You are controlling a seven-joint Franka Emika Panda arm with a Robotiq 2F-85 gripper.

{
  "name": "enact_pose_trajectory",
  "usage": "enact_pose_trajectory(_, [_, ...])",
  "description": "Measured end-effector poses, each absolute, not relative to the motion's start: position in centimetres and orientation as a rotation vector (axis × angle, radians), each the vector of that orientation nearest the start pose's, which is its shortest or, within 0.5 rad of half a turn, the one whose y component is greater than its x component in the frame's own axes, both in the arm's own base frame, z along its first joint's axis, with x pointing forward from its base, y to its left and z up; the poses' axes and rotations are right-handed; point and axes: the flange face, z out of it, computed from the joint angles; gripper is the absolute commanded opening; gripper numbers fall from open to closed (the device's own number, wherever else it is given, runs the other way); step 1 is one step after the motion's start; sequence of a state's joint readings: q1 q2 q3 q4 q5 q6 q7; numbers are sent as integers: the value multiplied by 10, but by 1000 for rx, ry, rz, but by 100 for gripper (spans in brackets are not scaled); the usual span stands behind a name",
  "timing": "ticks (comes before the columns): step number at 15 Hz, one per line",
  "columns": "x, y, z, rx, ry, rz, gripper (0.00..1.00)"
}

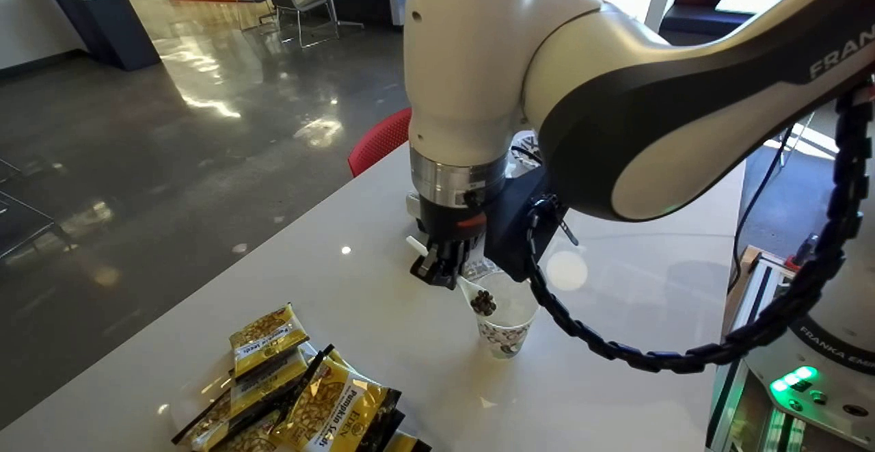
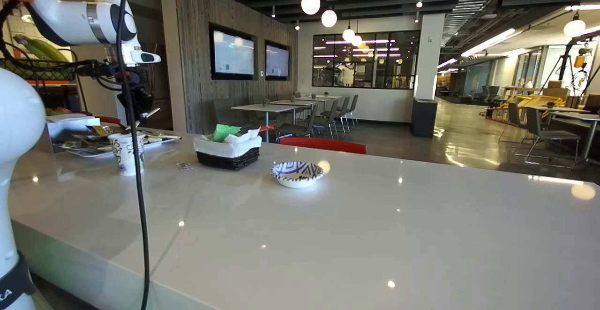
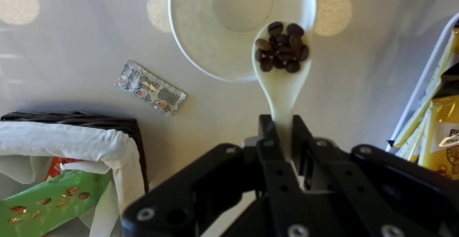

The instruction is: Use the plastic spoon to put some of the contents of the plate into the paper cup

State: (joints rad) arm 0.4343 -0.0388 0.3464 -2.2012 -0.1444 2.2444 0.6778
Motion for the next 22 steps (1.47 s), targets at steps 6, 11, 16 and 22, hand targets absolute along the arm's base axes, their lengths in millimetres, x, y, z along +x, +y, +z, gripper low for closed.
enact_pose_trajectory(6, [360,362,415,-3129,-336,-377,4])
enact_pose_trajectory(11, [352,354,420,-3115,-355,-475,4])
enact_pose_trajectory(16, [348,346,422,-3154,-343,-573,4])
enact_pose_trajectory(22, [338,354,420,-3184,-359,-686,4])
